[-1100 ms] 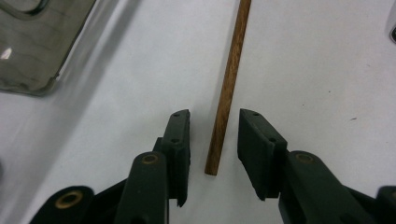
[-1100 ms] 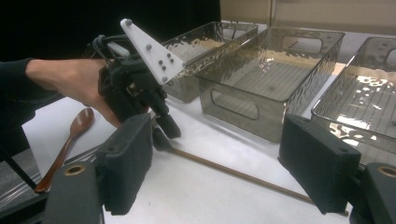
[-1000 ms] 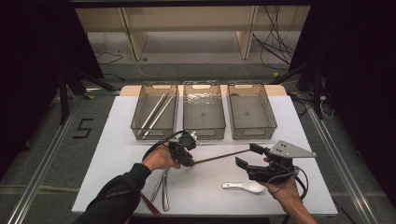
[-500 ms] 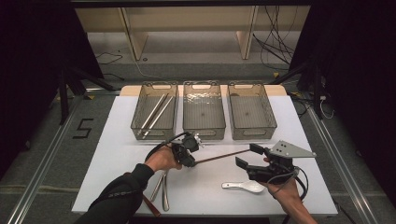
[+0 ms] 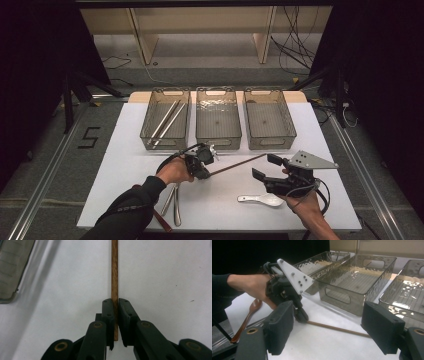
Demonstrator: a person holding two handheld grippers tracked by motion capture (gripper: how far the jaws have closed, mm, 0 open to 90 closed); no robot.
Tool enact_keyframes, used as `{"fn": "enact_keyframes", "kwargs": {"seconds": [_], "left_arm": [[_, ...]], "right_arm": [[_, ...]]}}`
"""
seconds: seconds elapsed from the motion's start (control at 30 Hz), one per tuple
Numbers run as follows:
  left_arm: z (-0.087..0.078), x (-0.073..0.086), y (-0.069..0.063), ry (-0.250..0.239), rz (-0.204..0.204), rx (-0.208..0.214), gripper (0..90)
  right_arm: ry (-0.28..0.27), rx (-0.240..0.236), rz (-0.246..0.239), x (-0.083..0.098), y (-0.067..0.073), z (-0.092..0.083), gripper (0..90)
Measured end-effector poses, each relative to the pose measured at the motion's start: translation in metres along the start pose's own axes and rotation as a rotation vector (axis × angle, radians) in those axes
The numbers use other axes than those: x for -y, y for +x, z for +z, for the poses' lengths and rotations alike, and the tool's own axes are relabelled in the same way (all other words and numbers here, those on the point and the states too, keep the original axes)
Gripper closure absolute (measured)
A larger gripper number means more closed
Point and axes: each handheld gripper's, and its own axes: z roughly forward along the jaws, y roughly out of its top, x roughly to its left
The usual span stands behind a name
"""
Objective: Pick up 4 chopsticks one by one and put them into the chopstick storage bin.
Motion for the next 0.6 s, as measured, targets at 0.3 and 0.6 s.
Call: {"fn": "enact_keyframes", "kwargs": {"seconds": [0.3, 0.6], "left_arm": [[-0.001, 0.003, 0.0, -0.015, 0.029, -0.003, 83.6], [-0.012, 0.005, -0.001, -0.027, 0.053, 0.024, 83.7]], "right_arm": [[-0.002, -0.001, 0.001, 0.0, 0.0, 0.0, 26.8], [-0.004, -0.001, 0.002, 0.0, 0.0, 0.0, 26.8]]}}
